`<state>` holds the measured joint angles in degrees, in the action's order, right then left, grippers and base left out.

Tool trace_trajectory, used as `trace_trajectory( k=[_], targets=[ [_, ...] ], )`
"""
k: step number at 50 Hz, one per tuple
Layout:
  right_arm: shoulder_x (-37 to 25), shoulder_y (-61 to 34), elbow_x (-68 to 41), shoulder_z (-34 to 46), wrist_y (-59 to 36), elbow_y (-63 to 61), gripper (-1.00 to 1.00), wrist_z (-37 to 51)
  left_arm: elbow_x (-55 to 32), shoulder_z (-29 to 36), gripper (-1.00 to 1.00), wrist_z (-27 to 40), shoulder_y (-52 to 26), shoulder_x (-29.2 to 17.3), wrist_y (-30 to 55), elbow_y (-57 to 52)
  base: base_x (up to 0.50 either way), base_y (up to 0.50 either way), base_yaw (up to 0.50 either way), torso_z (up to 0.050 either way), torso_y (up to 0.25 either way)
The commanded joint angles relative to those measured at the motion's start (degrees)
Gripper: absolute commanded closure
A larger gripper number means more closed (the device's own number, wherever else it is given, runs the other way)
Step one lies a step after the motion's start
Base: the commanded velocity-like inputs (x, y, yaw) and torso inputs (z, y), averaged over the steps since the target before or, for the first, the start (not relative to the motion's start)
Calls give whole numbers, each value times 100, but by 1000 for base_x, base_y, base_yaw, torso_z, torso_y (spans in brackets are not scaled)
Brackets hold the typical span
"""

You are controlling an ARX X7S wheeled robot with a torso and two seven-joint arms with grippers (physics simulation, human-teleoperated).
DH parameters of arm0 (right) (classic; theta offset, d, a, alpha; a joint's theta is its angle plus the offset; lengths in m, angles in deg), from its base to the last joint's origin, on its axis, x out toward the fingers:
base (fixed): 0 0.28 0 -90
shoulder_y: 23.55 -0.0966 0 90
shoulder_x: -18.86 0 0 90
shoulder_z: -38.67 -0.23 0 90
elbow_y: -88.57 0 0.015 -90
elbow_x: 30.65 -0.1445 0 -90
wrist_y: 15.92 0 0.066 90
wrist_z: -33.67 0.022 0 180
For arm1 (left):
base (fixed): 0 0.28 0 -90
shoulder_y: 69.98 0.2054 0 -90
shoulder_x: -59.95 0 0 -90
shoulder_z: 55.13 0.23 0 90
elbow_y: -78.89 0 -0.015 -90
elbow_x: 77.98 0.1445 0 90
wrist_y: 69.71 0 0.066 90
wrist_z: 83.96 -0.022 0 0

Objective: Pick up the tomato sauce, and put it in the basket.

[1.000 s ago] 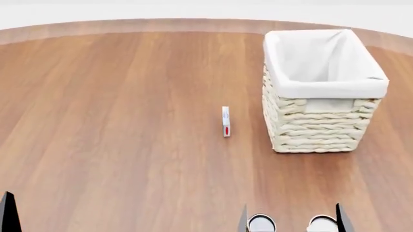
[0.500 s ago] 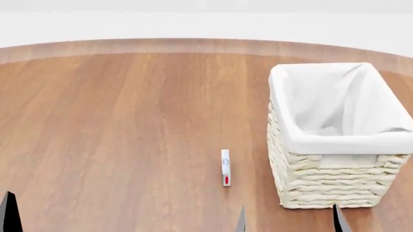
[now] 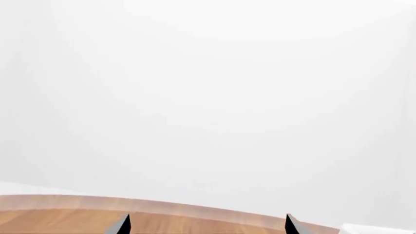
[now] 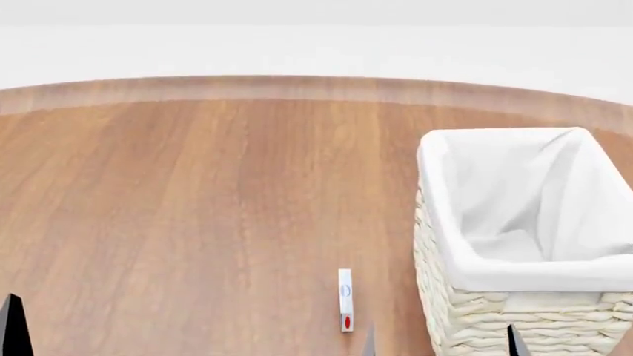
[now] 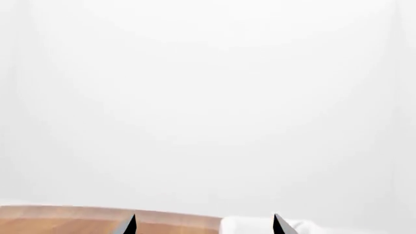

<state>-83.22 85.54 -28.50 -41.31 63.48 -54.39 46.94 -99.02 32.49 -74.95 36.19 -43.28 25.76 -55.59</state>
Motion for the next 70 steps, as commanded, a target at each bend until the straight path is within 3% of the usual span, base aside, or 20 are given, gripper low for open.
trace_trajectory(
  k=[1, 21, 30, 42, 43, 44, 70],
  targets=[
    [-88, 474, 111, 61, 249, -93, -100, 128, -14, 24, -100, 1, 17, -25, -94, 93, 0, 0, 0, 0, 0],
    [-333, 2532, 799, 431, 2465, 737, -100, 956, -175, 38, -100, -116, 198, -89, -365, 240, 0, 0, 0, 0, 0],
    [-1855, 2575, 1032, 1639, 2771, 986, -100, 3083, -203, 70, -100, -143, 270, -115, -443, 257, 0, 0, 0, 0, 0],
    [-2402, 2499, 1227, 2563, 3577, 2025, -100, 4538, -203, 81, -100, -181, 374, -146, -589, 321, 0, 0, 0, 0, 0],
    [-2073, 2307, 875, 2962, 4436, 2885, -100, 4623, -221, 58, -100, -185, 425, -140, -629, 343, 0, 0, 0, 0, 0],
    [-2072, 2285, 865, 2977, 4525, 3434, -100, 4639, -225, 57, -100, -182, 428, -142, -634, 342, 0, 0, 0, 0, 0],
    [-2108, 1952, 557, 3238, 4630, 3792, -100, 4705, -243, 125, -100, -139, 349, -189, -704, 505, 0, 0, 0, 0, 0]
  ],
)
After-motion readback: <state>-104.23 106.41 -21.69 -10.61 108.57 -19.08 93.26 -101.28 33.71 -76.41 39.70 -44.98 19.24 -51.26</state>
